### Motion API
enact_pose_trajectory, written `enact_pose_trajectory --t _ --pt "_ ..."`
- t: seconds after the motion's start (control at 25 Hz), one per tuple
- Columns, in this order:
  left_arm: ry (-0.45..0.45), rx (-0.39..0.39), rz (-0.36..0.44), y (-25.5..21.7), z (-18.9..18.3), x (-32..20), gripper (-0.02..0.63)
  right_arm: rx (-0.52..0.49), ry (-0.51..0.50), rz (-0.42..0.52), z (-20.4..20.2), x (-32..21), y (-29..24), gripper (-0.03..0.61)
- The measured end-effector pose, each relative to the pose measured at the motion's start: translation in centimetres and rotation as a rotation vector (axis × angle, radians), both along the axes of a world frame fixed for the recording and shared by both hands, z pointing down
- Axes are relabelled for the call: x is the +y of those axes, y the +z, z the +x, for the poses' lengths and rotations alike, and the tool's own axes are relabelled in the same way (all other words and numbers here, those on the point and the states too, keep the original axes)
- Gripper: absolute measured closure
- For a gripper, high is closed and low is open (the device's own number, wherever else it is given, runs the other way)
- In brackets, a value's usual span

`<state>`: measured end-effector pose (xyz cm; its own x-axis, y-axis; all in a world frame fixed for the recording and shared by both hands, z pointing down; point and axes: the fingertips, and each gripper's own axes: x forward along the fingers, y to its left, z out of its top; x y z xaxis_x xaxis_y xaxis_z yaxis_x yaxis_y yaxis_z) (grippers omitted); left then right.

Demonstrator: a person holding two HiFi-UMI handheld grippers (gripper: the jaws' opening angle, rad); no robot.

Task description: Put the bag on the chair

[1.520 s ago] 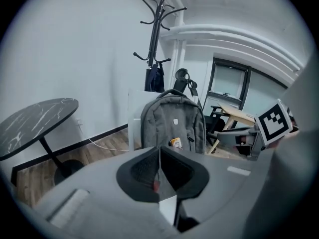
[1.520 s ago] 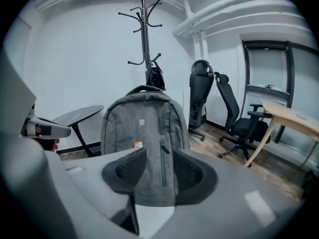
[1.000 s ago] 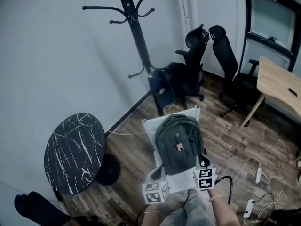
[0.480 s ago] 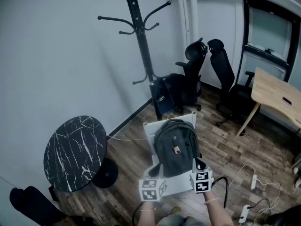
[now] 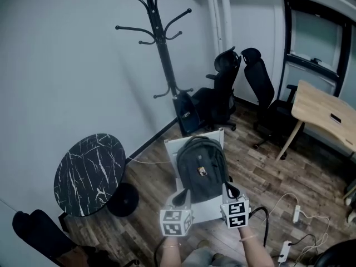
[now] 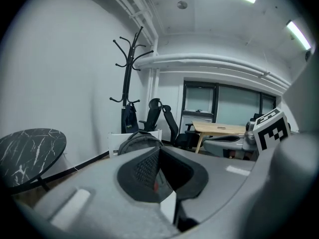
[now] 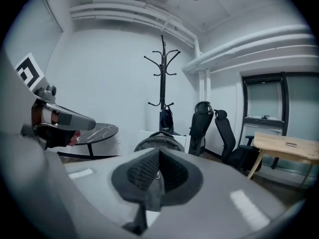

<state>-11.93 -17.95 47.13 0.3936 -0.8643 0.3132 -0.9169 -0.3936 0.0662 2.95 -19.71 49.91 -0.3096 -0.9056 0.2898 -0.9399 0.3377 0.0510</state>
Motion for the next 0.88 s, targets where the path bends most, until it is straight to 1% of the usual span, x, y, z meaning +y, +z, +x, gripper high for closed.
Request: enact_pose_trajectory --t 0.24,0.48,0.6,0.76,0.88 --pt "0.008 -0.016 0.043 -2.3 2.3 3.8 0.603 -0.020 -0.030 0.015 1.1 3.9 -2.3 0.577" --pt "0.003 -0.030 0.090 -4.0 4.5 7.6 0.604 -0.051 -0.064 0.063 2.5 7.6 -5.0 0.576" --pt "-0.012 -0.022 0.112 -4.8 5.0 9.4 0.604 -0.080 -0.068 0.083 3.3 9.3 -6.3 0.576" --pt "-0.028 -0.003 0.130 -5.9 5.1 11.4 0.604 -0.087 -0.072 0.095 3.8 11.3 -7.4 0.577" --pt "-0.020 -0.002 0.149 -6.9 5.4 12.3 0.604 -0.092 -0.072 0.103 3.9 12.5 -7.9 0.577"
